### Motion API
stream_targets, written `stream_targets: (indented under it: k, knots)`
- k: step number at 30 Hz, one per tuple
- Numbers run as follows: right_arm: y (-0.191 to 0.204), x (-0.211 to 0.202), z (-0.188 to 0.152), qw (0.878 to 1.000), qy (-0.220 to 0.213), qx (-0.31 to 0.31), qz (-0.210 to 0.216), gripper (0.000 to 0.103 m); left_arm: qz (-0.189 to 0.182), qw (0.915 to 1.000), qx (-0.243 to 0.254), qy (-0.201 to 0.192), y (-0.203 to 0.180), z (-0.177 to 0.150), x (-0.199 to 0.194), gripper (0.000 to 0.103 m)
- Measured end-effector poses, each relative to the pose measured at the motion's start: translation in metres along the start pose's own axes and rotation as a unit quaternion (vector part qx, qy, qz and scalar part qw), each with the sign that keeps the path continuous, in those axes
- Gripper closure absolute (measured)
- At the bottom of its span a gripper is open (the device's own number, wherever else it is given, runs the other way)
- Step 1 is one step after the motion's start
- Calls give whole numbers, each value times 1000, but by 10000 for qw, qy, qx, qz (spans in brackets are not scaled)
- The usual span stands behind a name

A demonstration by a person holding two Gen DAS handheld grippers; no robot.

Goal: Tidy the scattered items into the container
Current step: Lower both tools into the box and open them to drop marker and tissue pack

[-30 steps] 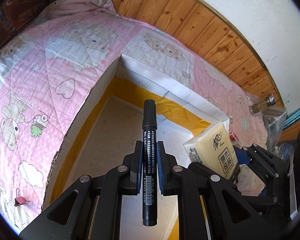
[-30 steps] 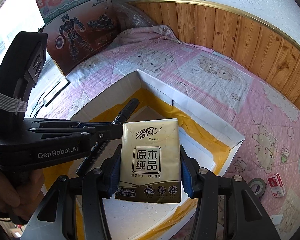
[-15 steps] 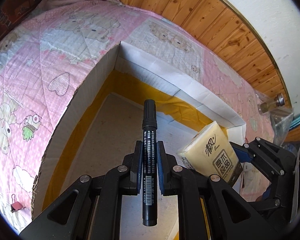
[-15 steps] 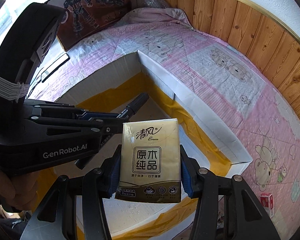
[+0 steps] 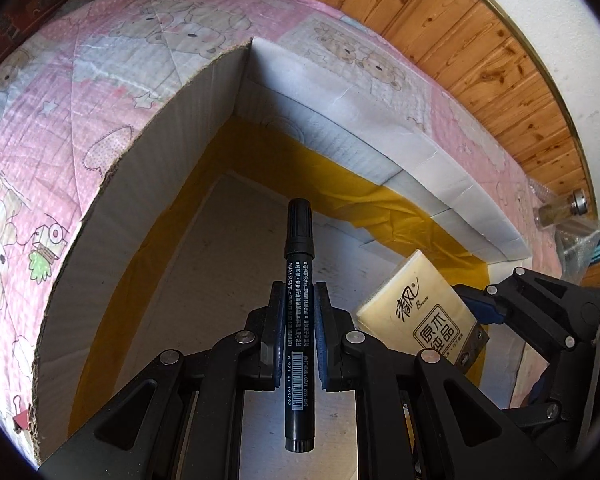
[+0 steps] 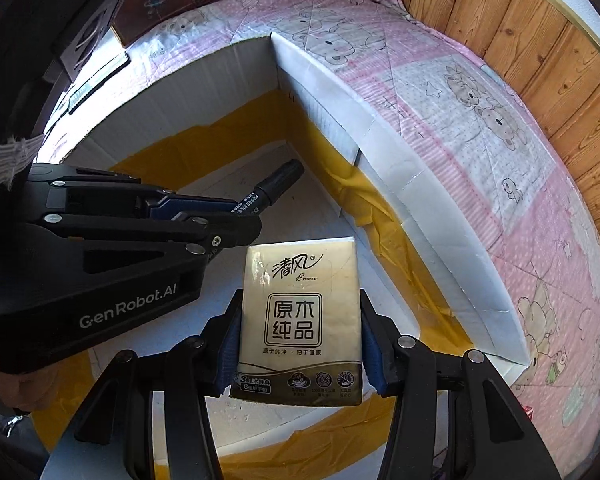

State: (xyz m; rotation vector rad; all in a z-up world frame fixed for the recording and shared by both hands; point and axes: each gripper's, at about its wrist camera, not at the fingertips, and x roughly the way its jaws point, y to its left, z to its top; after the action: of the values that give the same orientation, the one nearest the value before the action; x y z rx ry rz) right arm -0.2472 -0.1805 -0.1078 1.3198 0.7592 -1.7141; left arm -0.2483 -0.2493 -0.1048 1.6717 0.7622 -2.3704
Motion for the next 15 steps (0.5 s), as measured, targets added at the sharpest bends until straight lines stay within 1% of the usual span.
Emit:
stream_targets:
  k: [2, 3, 6, 12, 15]
  knots:
    - [0, 4, 2, 10000, 82, -51, -27, 51, 10, 10000, 14, 10, 0, 0, 4, 90]
    - [0, 6, 4, 9999, 125, -72, -55, 51, -65, 9999, 111, 42, 1, 0, 5, 90]
    - [-1, 11, 7, 9996, 219, -128, -95, 51, -38, 9999, 125, 74, 2, 0, 10, 90]
    - [-1, 16, 11, 9992, 314, -185, -154, 50, -12, 9999, 76, 120, 9, 3, 19, 89]
    - [-4, 19, 11, 9992, 338, -121, -169, 47, -27, 9999, -44, 152, 15, 5, 22, 89]
